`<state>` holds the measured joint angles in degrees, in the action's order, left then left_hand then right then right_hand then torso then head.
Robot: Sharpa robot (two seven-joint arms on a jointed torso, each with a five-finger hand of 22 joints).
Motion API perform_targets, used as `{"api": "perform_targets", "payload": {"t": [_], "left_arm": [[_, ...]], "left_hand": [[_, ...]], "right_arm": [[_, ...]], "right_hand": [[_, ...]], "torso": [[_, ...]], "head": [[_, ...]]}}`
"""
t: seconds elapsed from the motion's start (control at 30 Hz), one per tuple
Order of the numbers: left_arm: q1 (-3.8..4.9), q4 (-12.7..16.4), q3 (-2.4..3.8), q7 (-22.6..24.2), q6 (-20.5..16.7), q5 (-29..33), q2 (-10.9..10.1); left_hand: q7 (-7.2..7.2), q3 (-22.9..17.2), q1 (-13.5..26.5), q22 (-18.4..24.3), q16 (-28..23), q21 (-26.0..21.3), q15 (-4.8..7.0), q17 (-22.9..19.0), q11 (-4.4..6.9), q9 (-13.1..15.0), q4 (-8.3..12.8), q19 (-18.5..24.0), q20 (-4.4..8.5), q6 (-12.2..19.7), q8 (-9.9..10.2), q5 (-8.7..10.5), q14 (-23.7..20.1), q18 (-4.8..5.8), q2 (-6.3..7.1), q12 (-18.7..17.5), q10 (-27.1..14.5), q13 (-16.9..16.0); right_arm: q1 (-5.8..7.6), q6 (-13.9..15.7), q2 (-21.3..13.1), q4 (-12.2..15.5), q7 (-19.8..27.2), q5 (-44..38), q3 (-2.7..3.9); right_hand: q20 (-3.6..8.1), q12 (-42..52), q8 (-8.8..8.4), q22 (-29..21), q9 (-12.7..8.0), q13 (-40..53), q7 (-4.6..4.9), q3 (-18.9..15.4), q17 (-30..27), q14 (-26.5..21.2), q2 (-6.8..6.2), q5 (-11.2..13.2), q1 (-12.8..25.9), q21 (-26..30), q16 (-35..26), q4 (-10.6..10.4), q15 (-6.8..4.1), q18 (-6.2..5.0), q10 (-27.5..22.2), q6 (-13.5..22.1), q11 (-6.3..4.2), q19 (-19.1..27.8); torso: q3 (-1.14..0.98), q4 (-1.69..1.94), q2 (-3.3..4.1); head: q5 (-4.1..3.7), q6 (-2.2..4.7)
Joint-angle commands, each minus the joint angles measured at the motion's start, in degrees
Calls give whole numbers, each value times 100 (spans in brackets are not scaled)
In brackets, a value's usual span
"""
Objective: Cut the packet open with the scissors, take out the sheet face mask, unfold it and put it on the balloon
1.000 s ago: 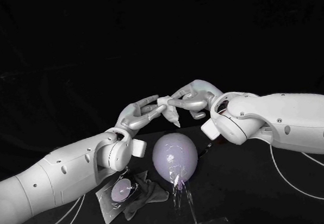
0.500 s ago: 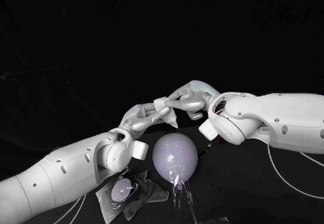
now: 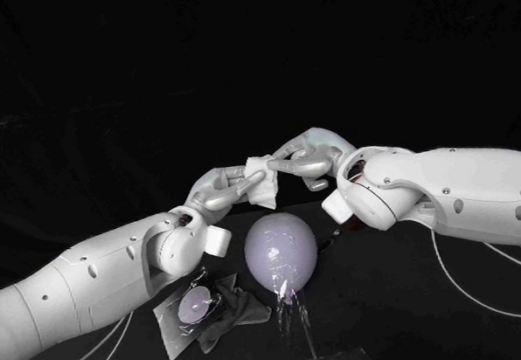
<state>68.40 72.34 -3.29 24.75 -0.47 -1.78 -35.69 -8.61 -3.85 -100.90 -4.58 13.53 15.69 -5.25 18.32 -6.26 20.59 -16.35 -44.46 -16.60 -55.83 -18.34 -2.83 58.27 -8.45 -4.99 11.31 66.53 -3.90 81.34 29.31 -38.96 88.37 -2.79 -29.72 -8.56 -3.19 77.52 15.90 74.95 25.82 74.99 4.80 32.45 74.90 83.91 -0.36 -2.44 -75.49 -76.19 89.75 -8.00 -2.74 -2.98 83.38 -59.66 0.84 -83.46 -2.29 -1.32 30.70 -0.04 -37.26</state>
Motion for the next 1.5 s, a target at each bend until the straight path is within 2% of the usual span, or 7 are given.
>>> {"api": "perform_targets", "payload": {"t": [0.03, 0.13, 0.2, 0.27, 0.4, 1.0, 1.5], "left_arm": [[4, 26, 7, 102, 140, 108, 5], [4, 43, 7, 97, 120, 106, 10], [4, 57, 7, 90, 102, 100, 11], [4, 67, 7, 84, 88, 97, 8], [4, 95, 7, 72, 25, 108, -9], [5, 154, 8, 38, -213, 187, -76], [8, 202, 8, -23, -250, 178, -97]], "left_hand": [[17, -97, -75, 14, 22, 9, -1, 24, 24, 133, -5, -61, 1, -20, -82, -7, 73, -75, 3, -57, 99, 10], [28, -171, -64, 23, 19, 1, 8, 42, 34, 178, -12, -74, -1, -10, -123, -4, 98, -83, 24, -90, 145, 12], [33, -222, -55, 29, 15, -5, 14, 54, 40, 210, -13, -82, -1, -2, -151, -5, 114, -86, 51, -113, 174, 13], [37, -263, -49, 32, 13, -8, 18, 63, 45, 234, -11, -89, -1, 2, -172, -7, 126, -89, 67, -129, 196, 12], [38, -392, 4, 43, -4, -24, 23, 90, 48, 308, -19, -103, -2, 32, -228, -9, 150, -93, 127, -189, 248, 13], [57, -1140, 339, 49, -79, -67, 37, 229, 59, 583, -9, -164, 1, 134, -404, -10, 215, -92, 476, -438, 434, 8], [61, -1459, 480, 33, -97, -37, 42, 293, 66, 677, 8, -229, 5, 150, -452, -10, 240, -113, 624, -518, 502, 5]], "right_arm": [[5, -228, 6, -31, 45, -55, 5], [4, -339, 16, -56, 33, -45, 3], [2, -413, 22, -71, 47, -40, 0], [-1, -461, 19, -80, 72, -38, -2], [-13, -558, -51, -77, 187, 16, -9], [-401, -603, -757, 335, 790, 763, -57], [-591, -651, -650, 342, 1365, 1050, -61]], "right_hand": [[6, -45, 220, 776, 175, 505, 22, 26, 1510, 609, 69, -34, 23, 41, 25, -6, -30, -25, -14, 36, -27, 52], [3, -69, 210, 766, 173, 490, 34, 24, 1510, 609, 61, -34, 41, 63, 25, -12, -23, -29, -28, 72, -17, 63], [-115, -943, -161, 594, 26, -134, 336, -542, 1510, 609, -578, -33, 610, 417, 25, -310, 174, -72, -599, 730, 192, 252], [-162, -1330, -322, 503, -41, -405, 405, -788, 1450, 591, -818, -35, 712, 611, 1, -367, 254, -108, -889, 990, 311, 360], [-260, -1524, -496, 427, -115, -549, 501, -1125, 1361, 560, -949, -31, 813, 790, -36, -540, 350, -141, -1101, 1236, 409, 467], [-286, -710, -276, 682, -56, -44, 358, -1640, 1510, 609, -636, -35, 574, 326, 25, -840, 264, -82, -579, 733, 293, 197], [-267, -166, -420, 829, -172, 356, 409, -1692, 1510, 609, -473, -35, -126, 66, 25, -495, 272, -22, -252, 815, 317, 52]], "torso": [[2, -1, 3], [0, 1, 2], [0, 1, 3], [-1, 1, 3], [0, 5, 4], [-5, -4, 2], [3, 4, 4]], "head": [[8, -10], [10, -13], [11, -16], [12, -18], [11, -25], [34, -53], [43, -71]]}}
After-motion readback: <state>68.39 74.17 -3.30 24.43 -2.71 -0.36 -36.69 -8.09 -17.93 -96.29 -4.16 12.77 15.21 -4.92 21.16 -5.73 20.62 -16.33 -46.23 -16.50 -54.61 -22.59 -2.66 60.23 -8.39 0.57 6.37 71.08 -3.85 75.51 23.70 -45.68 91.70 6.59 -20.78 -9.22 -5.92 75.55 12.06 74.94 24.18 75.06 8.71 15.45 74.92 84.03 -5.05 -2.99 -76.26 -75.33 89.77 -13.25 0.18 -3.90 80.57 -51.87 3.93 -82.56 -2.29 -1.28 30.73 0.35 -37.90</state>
